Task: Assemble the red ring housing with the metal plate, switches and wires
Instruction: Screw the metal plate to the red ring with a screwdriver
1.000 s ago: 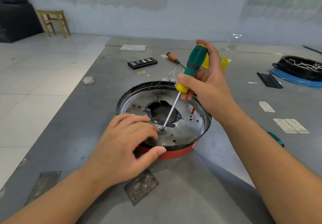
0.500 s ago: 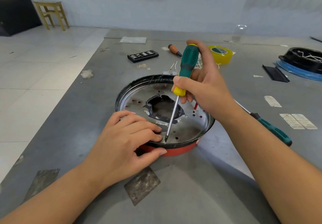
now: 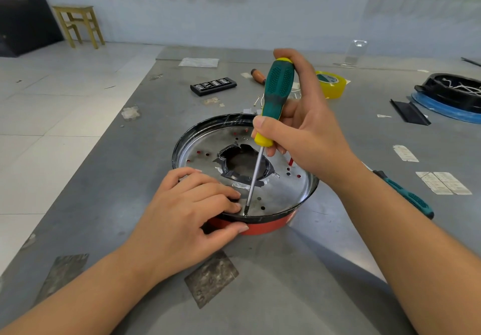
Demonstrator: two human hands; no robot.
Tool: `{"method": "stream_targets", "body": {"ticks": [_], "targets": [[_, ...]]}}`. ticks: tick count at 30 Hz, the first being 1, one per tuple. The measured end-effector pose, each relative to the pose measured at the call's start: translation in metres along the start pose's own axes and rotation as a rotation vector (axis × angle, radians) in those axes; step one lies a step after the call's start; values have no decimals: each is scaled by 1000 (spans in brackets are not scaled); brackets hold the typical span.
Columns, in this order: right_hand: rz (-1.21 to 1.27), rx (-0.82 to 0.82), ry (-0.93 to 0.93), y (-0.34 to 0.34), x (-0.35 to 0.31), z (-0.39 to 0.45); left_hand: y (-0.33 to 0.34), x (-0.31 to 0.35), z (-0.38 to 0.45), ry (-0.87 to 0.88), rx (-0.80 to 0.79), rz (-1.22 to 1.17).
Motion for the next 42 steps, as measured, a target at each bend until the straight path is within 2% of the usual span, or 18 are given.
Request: {"method": "stream_targets", "body": {"ticks": [10,24,30,36,42], "targets": [[-137,-85,-190,12,-34,-9,2,-1,0,11,-11,12],[-280,-108,-286,13,-50,-12,2,1,-1,19,34,22],[-250,-128,-217,11,-42,-8,2,1,-1,29,66,22],[-81,-298,-125,19,-37,-9,3,-1,-3,20,64,13],[-35,-374,-88,18,-44,-14,3,-3,-4,-30,57,-51]]}}
Point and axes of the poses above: each hand's wrist, its own z-axis towards the middle knuckle, its own y-axis out of the palm, x = y × z, the point moved 8 cm from there along z, towards the middle knuckle, and after that the axes turned 8 degrees about x, right-handed, at the moved point
